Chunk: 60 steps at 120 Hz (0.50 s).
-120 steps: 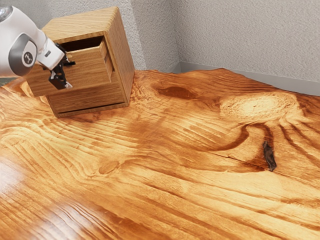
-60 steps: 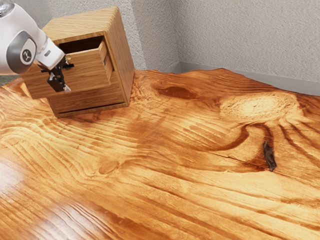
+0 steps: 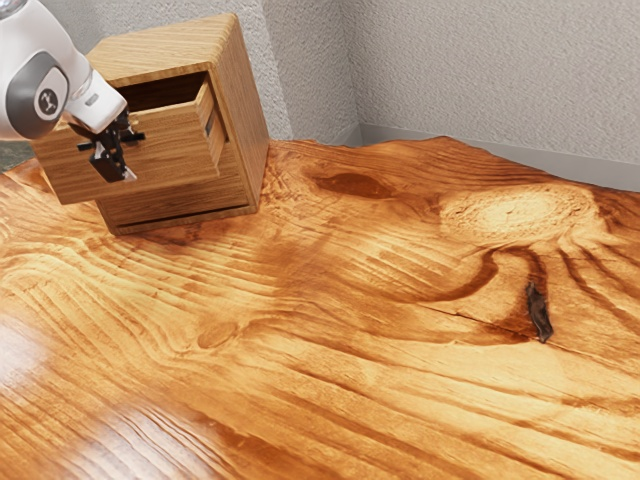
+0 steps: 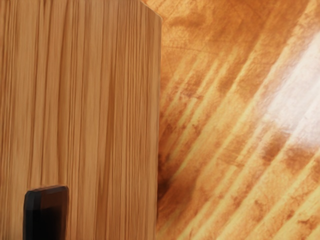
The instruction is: Pull the drawer handle with one arm to open the drawer
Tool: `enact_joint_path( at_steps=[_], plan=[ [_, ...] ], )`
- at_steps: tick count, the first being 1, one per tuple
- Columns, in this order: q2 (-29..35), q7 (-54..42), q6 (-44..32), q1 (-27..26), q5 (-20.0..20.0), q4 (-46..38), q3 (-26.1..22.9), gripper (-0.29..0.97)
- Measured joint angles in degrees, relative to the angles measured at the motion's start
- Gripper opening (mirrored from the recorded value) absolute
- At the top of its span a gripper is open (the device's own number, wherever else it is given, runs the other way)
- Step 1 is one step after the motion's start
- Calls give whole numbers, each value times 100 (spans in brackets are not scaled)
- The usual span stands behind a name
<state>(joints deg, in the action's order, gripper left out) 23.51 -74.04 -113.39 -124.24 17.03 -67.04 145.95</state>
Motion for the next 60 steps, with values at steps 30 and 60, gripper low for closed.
enact_joint_path(
  at_steps=[30, 60],
  plan=[
    [-46, 92, 21, -31, -31, -126, 51, 68],
    [-297, 186, 36, 38, -42, -355, 29, 47]
  ],
)
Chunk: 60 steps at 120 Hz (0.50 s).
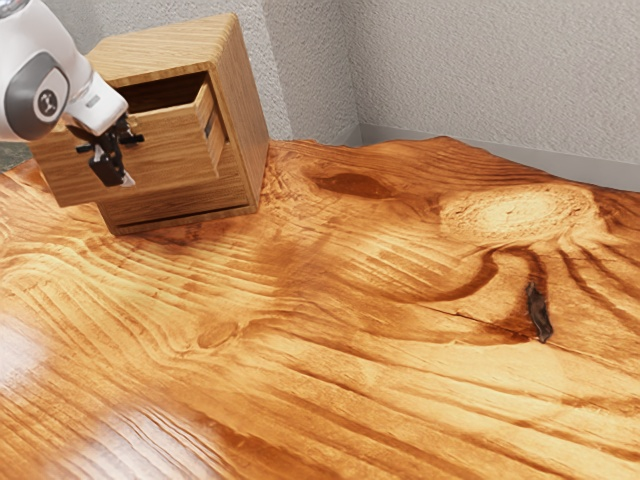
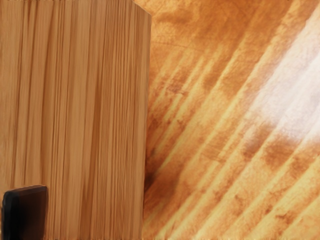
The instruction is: Pull the drawer handle with one arm to open the drawer
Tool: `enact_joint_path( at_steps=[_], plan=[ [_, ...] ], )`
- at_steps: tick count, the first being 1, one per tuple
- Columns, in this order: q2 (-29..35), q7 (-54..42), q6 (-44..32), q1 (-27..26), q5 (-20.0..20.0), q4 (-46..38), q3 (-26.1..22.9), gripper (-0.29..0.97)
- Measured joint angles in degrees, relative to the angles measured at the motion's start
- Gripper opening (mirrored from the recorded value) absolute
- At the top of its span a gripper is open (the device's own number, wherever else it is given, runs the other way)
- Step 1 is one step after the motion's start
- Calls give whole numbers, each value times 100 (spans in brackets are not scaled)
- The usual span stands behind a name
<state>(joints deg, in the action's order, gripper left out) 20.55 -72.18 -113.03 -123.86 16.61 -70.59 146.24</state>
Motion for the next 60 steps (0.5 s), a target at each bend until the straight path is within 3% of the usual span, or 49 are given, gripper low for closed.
enact_joint_path(
  at_steps=[28, 47, 60],
  plan=[
    [-281, 76, -39, 76, 40, -200, -29, 2],
    [-286, 138, -85, 87, 40, -216, -34, -3],
    [-298, 222, -40, 91, -38, -236, -27, 6]
  ],
)
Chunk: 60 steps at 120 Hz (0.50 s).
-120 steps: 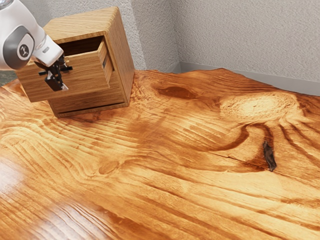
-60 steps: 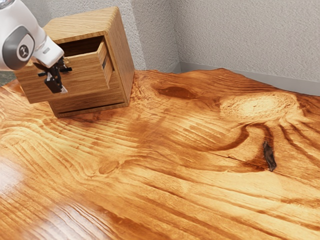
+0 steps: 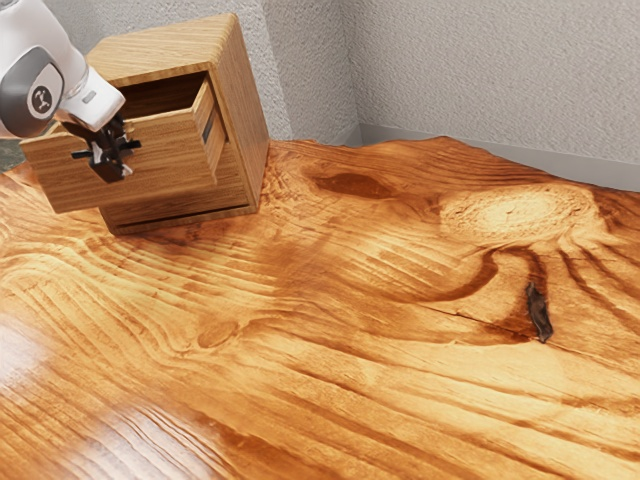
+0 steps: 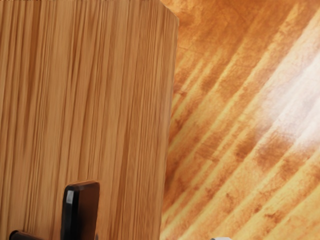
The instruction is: Pull the drawer handle with one arm to open the drawer
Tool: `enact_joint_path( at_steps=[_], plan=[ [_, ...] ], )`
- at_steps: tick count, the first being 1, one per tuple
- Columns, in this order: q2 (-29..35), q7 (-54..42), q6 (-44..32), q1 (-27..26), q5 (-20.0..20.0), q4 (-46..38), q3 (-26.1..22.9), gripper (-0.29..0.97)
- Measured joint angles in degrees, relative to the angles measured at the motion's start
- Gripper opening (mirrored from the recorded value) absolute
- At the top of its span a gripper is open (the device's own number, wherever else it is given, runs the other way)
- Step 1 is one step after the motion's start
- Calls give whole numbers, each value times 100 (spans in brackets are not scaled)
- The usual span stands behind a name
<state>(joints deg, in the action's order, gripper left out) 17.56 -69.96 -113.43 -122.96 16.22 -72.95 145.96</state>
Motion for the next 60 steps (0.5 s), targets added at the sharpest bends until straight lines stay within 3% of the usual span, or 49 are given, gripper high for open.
enact_joint_path(
  at_steps=[7, 30, 53, 60],
  plan=[
    [4, 42, 31, 6, -84, -11, 5, 15],
    [25, 145, 44, 26, -296, -9, 10, 19],
    [20, 238, -9, 14, -472, -33, 31, 14],
    [20, 270, -20, 22, -523, -56, 30, 20]
  ],
)
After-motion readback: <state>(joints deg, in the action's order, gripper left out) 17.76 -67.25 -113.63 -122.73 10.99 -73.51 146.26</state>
